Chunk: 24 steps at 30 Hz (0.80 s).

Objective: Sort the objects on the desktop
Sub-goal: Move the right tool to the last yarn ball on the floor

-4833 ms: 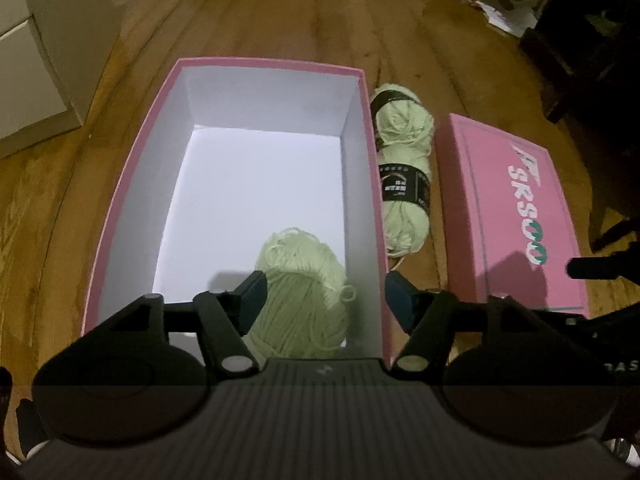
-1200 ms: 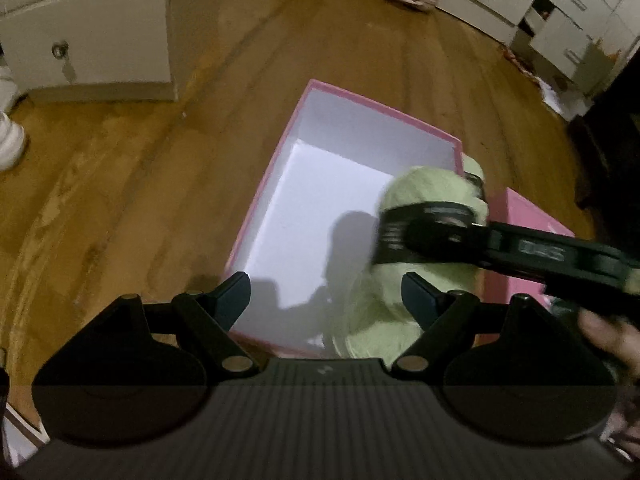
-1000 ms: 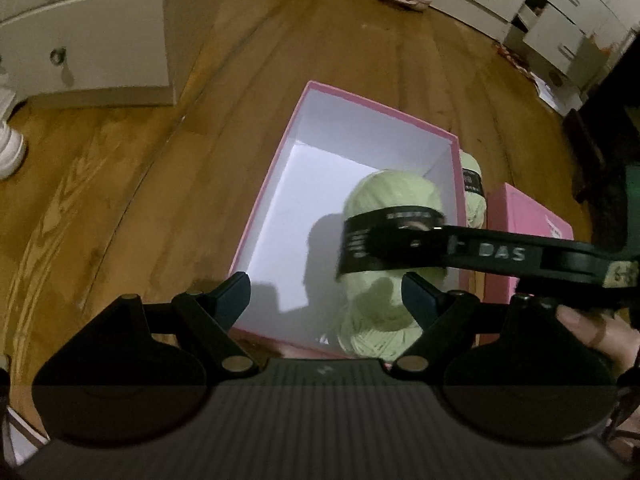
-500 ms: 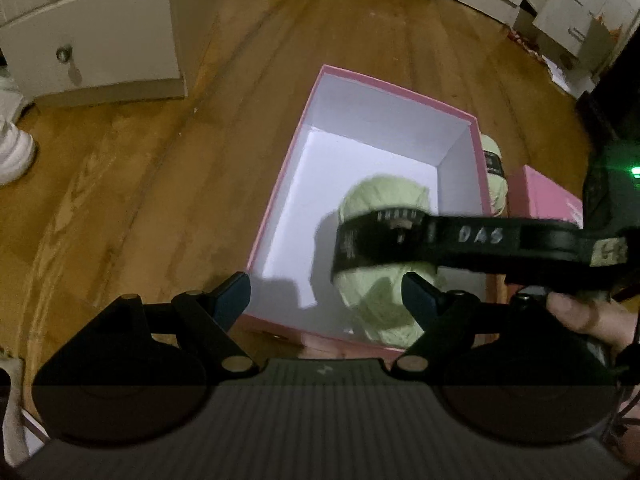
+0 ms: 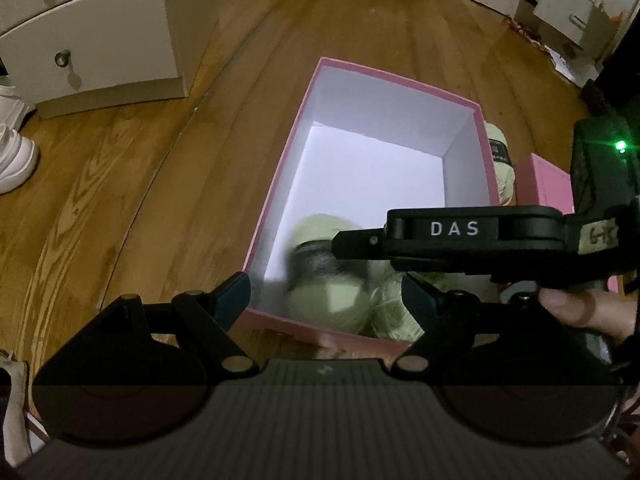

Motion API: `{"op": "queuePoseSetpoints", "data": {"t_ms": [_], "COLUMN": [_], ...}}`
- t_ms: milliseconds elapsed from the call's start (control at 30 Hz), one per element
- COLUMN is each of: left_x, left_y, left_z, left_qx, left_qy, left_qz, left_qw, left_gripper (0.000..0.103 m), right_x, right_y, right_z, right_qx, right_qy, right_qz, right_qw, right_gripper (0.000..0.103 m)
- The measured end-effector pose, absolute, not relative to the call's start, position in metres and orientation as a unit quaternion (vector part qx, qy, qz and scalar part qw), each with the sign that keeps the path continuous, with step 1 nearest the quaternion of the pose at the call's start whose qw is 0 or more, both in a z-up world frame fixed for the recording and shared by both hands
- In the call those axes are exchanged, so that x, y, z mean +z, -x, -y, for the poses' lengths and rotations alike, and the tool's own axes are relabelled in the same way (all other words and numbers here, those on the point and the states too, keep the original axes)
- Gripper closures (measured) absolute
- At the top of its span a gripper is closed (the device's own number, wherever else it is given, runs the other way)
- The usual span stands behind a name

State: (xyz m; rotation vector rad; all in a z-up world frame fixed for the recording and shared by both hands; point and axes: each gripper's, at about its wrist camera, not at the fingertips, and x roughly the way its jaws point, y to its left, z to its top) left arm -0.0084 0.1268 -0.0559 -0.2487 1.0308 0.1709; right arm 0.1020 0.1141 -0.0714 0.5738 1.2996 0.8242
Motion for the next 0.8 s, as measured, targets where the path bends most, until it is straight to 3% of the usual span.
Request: {"op": "queuePoseSetpoints", "data": {"t_ms": [300,500,667,800], "left_x": [-0.056,-0.056,-0.032,-0.019], "left_y": [0.005,-0.01,-0.03,-0.043], "left_z": [-0.125,-0.103,-0.08,-0.049], "left_qx": [0.1,0.078,0.0,0.006], "left_qy": [0.11,0.113,0.181,0.12], "left_qz": [-0.491,-0.499,-0.482,-0.465], "left_qw": [0.858,0.856,0.857,0.877], "left_gripper": [0.02,0.02,0.02,0.02], "right_x": [-0.046,-0.009,0.002,0.001], "right_y": [-0.104,-0.091,-0.093,-0.098], "right_z": [-0.088,-0.047,-0.006,0.026], "right_qx": [0.38,0.389,0.351,0.313], "right_qy": [-0.254,-0.174,-0.124,-0.105], "right_qz": [-0.561,-0.521,-0.501,-0.483], "right_qw": [0.691,0.74,0.782,0.811], "right_gripper": [0.027,0.027,0.027,0.027]}}
